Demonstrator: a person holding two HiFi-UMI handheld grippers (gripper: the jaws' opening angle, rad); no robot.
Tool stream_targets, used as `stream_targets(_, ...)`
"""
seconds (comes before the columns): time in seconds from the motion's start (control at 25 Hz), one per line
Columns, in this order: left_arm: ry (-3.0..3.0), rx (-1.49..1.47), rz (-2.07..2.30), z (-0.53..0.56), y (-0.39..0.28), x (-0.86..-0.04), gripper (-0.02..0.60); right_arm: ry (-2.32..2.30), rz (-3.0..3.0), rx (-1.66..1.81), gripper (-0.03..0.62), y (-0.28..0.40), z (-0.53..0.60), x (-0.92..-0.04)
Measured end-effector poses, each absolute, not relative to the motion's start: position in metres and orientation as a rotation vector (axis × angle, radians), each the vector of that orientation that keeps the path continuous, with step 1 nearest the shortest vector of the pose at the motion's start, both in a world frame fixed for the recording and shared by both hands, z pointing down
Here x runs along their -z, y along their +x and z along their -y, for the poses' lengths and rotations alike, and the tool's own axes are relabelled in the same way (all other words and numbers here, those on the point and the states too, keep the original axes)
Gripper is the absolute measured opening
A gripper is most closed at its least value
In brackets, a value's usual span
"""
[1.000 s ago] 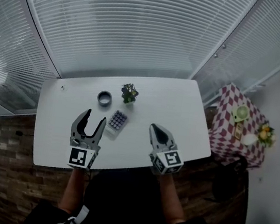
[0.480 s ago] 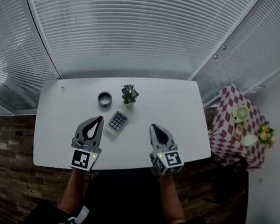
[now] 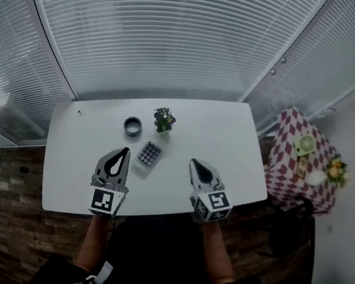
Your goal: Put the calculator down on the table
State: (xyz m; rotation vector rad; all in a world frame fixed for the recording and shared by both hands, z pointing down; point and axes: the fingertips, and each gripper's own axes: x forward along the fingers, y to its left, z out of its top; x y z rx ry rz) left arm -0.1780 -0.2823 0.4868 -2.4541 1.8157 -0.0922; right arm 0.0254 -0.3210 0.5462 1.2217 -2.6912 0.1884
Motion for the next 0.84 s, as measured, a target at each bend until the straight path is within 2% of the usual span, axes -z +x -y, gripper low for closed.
stream_targets(0.84, -2.527, 0.163, -1.728, 0.283, -0.166, -0.505, 0.008, 1.016, 2.795, -0.14, 0.005, 0.002, 0.299, -0.54)
